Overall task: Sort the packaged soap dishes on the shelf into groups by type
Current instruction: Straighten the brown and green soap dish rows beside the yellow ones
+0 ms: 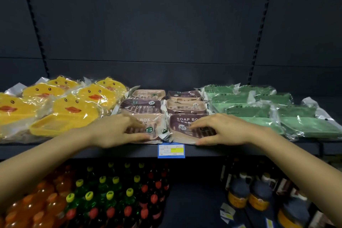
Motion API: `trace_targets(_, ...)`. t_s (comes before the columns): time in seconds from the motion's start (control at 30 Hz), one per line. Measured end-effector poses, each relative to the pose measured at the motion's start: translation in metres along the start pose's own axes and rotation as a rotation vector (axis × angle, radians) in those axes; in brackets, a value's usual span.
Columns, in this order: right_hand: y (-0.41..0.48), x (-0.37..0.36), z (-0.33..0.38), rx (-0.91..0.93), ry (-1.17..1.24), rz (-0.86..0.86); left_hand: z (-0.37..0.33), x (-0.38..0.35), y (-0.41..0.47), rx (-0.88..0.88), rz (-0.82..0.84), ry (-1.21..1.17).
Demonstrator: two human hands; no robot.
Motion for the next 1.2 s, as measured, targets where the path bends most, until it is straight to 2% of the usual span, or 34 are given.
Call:
trace_targets(0.23,0.016,0.021,-0.011,-0.033,0.075,-0.069,0.012,0.018,0.021,0.016,-0.088,-0.126)
trace_targets(0.43,0.054,0.034,-0.038,-0.100,0.081,-0.108,0.038,0.020,0.067,0.110,-0.067,-0.064)
trace_targets(0.63,0.113,0.031,-0.062,-0.179,-0.020,-0.001,0.053,0.008,0.115,0.261,0.006,0.010)
trace_targets(0.9,0.157,0.018,-0.066,-0.215,-0.091,0.143,0.072,-0.015,0.150,0.277,0.121,0.030)
trace_targets(1.2,0.169,0.011,-0.060,-0.187,-0.124,0.128,0.065,-0.008,0.150,0.279,0.144,0.046)
Point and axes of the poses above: each hand's wrist, its own y-axis towards the middle knuckle, its own x-axis out of the back of the hand, z = x × y, the point moved 4 cm from there along y, towards the middle knuckle, and after that the axes turned 2 degrees about -x, right-handed, at the moved point
